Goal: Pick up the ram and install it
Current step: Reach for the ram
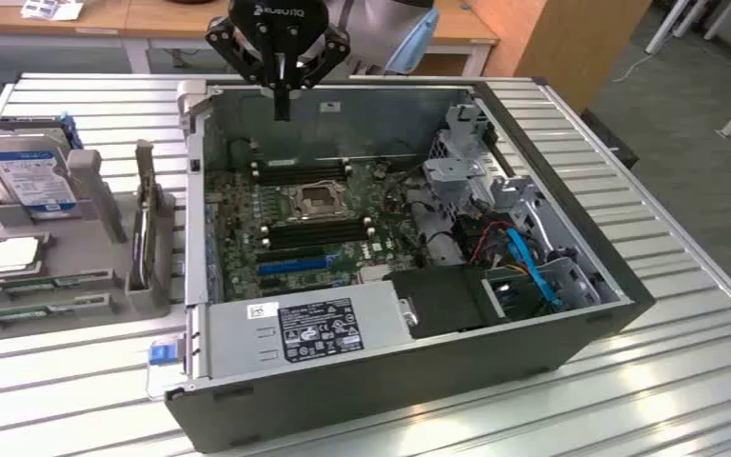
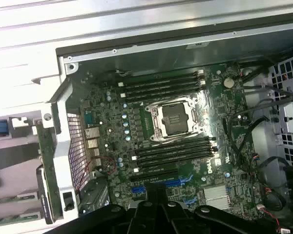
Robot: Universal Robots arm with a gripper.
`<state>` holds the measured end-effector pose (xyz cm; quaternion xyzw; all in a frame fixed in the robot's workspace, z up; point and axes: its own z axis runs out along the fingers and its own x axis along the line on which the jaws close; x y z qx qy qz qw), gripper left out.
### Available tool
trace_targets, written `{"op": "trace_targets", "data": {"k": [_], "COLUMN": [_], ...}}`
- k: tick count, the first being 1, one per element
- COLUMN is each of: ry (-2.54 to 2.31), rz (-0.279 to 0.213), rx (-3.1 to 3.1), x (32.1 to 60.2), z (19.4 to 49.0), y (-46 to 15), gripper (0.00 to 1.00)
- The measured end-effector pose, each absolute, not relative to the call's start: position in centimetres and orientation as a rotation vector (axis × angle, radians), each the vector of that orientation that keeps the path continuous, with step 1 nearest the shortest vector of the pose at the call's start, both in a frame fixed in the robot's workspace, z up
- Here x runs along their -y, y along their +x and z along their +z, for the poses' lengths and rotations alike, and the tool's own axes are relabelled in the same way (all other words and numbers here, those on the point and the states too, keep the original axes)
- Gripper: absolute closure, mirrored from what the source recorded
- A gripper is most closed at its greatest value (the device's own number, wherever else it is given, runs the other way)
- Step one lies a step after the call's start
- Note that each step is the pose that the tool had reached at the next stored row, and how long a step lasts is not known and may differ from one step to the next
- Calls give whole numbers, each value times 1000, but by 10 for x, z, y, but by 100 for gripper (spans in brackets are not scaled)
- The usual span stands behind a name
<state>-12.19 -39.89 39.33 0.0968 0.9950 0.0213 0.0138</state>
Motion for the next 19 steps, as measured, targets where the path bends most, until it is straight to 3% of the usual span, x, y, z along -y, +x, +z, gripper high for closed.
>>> {"op": "trace_targets", "data": {"k": [19], "ry": [317], "rz": [66], "rx": [-3097], "x": [399], "z": [393], "y": [-130], "gripper": [89]}}
